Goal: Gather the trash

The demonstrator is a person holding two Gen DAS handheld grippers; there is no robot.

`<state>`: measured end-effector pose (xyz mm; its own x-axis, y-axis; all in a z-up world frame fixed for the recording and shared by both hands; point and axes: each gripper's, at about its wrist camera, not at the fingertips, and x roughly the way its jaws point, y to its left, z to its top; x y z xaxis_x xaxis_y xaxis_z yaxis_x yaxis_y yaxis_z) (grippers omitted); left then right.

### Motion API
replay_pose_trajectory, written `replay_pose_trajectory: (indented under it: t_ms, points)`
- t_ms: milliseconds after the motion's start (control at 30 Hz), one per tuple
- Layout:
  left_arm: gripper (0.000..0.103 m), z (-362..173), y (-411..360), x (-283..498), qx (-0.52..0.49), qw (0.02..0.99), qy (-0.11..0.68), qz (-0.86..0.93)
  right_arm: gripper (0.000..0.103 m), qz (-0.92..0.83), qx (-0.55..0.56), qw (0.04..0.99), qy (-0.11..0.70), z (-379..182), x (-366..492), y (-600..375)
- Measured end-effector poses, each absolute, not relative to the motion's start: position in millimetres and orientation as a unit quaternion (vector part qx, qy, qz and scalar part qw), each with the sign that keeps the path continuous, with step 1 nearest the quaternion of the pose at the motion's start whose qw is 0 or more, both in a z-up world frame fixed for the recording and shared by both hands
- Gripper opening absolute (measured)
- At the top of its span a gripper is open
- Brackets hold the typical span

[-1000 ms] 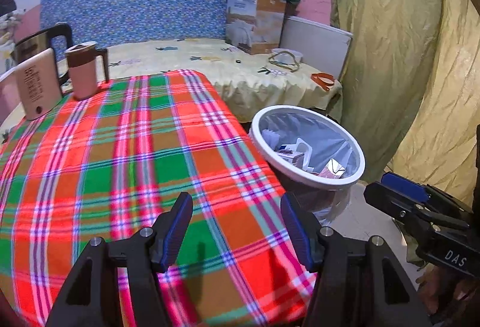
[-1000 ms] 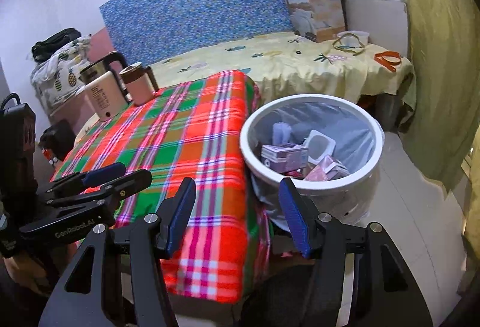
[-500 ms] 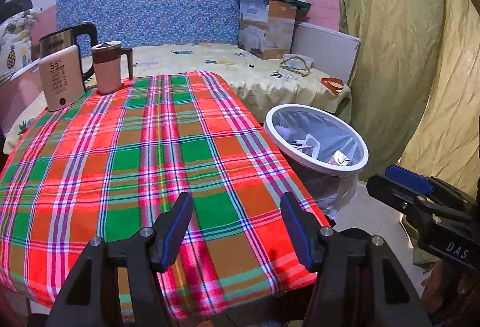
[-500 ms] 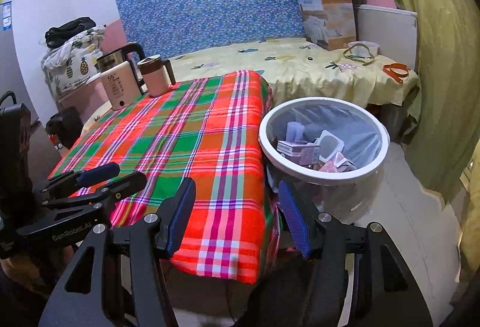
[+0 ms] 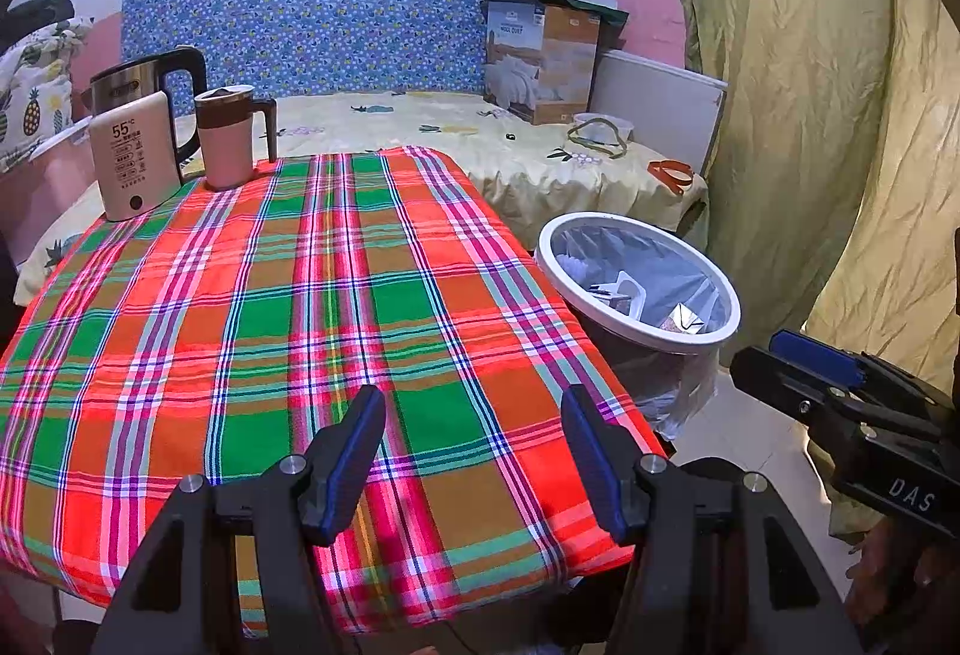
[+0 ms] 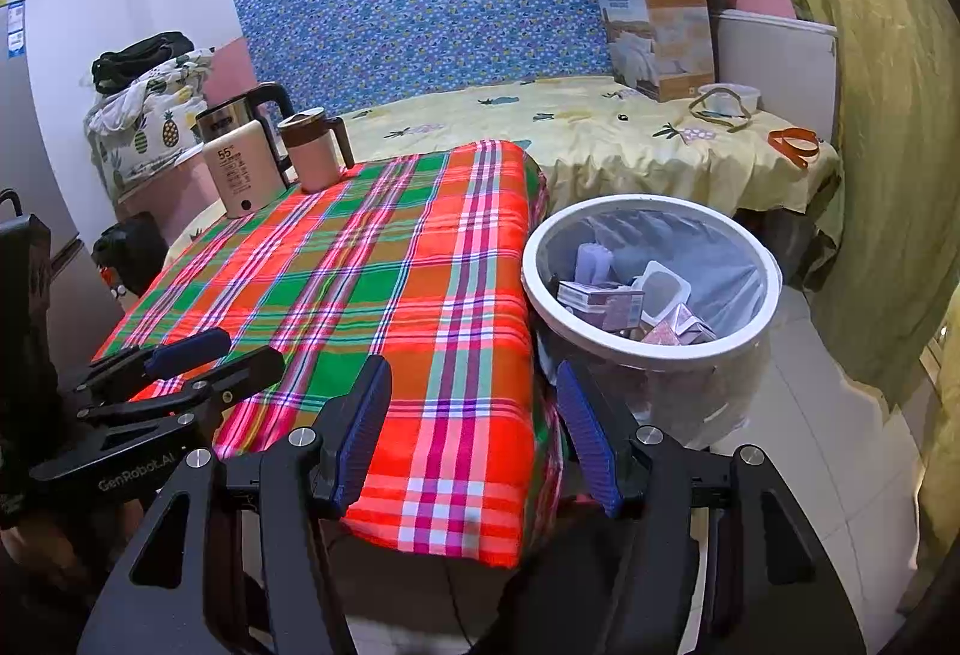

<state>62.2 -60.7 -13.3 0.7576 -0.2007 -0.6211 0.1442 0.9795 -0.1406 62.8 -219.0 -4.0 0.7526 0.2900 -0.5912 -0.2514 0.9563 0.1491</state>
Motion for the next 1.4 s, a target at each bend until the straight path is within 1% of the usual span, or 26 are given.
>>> replay_pose_trajectory:
  t_ms: [1400]
  points:
    - [0.061,-15.7,-59.3,61.5,-0.039,0.936,0.339,-0.086,0.059,0.145,0.032,0.935,0.323,-6.6,62.7,-218.6]
